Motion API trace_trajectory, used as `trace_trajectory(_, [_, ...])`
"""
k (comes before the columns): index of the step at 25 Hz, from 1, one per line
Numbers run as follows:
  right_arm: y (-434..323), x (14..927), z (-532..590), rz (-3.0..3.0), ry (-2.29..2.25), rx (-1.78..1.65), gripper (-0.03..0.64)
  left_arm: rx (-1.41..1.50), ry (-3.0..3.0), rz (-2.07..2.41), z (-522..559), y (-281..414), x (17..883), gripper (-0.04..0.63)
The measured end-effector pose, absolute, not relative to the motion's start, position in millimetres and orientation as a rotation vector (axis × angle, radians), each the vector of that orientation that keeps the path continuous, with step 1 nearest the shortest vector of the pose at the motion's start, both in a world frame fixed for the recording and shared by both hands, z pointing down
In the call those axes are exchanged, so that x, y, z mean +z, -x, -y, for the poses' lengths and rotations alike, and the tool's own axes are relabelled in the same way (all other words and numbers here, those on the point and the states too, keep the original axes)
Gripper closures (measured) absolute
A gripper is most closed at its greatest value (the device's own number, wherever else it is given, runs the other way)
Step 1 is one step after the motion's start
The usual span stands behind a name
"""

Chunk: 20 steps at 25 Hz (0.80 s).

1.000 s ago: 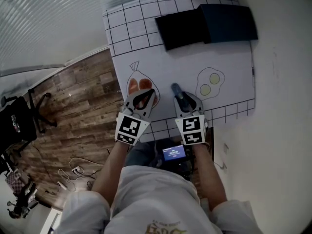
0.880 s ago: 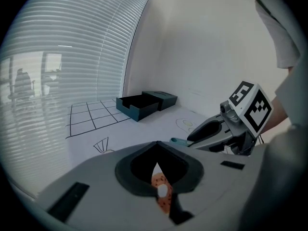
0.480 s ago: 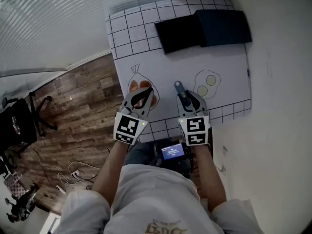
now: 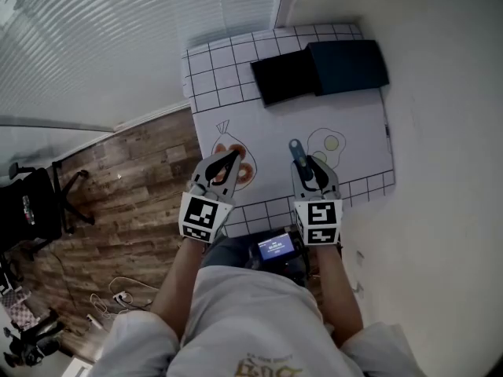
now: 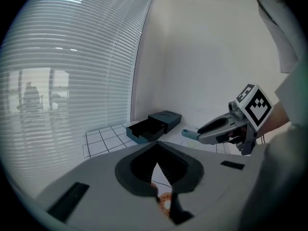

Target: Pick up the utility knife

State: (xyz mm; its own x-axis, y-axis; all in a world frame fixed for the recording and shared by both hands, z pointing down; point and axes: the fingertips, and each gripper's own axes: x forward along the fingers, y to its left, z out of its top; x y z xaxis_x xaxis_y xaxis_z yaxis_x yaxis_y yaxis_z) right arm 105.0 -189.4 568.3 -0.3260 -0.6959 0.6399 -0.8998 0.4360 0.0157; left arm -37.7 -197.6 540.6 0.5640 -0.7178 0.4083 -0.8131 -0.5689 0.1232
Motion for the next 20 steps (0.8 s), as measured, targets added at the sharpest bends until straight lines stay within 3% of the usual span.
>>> trace_trajectory(20, [-111.0, 457.2, 193.5, 2.263, -1.511, 0.317, 0.477, 0.275, -2.573, 1.522, 206.6, 73.1, 433.8, 0.588])
